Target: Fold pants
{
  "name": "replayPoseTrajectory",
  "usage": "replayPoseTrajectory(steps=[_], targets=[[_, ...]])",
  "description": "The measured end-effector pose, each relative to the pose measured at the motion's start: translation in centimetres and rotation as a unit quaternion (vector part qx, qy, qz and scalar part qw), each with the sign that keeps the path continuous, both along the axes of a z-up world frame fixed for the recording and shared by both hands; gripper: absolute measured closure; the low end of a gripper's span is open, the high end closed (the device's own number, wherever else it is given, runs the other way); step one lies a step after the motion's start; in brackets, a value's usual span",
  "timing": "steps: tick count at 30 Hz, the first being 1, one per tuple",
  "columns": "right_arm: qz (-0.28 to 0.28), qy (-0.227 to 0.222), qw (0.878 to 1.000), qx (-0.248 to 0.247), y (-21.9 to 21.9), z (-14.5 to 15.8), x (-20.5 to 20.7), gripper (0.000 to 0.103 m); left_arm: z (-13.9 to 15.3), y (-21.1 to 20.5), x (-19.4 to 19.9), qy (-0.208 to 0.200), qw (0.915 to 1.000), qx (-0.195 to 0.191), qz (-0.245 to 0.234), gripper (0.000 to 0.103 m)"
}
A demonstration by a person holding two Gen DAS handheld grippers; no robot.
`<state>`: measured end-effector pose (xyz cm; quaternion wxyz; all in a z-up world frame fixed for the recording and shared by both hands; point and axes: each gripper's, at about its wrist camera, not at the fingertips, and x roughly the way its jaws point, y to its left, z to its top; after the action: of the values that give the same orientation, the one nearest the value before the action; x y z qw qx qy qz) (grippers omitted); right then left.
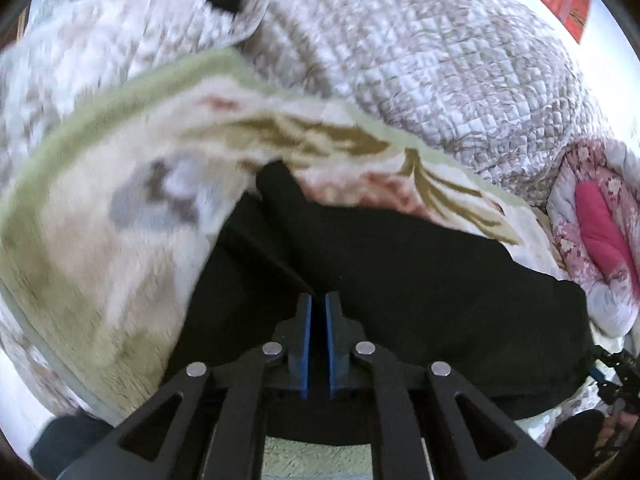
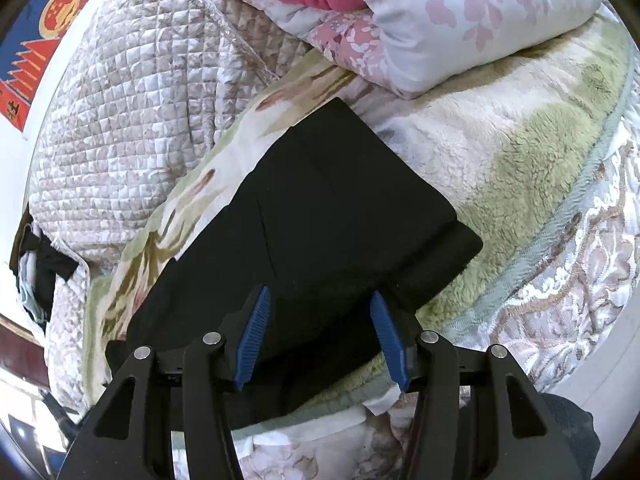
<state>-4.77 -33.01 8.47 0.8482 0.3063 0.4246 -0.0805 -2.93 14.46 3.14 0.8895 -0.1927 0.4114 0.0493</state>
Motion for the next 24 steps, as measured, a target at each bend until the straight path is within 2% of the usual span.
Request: replayPoseTrajectory(steps=[2, 3, 4, 15, 18, 21, 24], targets=[[-0.002, 0.0, 1.0, 0.004, -0.1, 0.0, 0.0, 0.05, -1.0, 0.4, 0.5, 0.012, 0.9993, -0.035, 0.0, 0.088], [-0.003, 0.0, 1.0, 0.005, -0.1, 0.0, 0.0, 0.05, -1.4, 0.6, 0.7, 0.015, 0.9989, -0.045, 0.004, 0.079], [-0.004, 0.0, 1.0, 0.005, -0.1, 0.1, 0.0, 0.05, -1.7, 0.6, 0.8, 0.019, 0.9986, -0.048, 0.009, 0.075], [-0.012, -0.002, 1.0, 0.001, -0.1, 0.3, -0.2, 0.05, -2.2, 2.8, 1.6, 0.015, 0.9956, -0.066, 0.064, 0.075], [-0.01, 0.0, 1.0, 0.0, -0.1, 0.2, -0.1, 0.05, -2.2, 2.9, 2.1, 0.021, 0.9961, -0.045, 0.072, 0.099], [-0.01, -0.009, 1.0, 0.0, -0.3, 0.5, 0.0, 0.05, -1.3, 2.7, 1.3, 0.016, 0.9959, -0.036, 0.081, 0.099], [-0.021, -0.022, 1.0, 0.001, -0.7, 0.9, -0.4, 0.051, 0.9, 2.2, -0.8, -0.009, 0.9966, -0.024, 0.078, 0.099]])
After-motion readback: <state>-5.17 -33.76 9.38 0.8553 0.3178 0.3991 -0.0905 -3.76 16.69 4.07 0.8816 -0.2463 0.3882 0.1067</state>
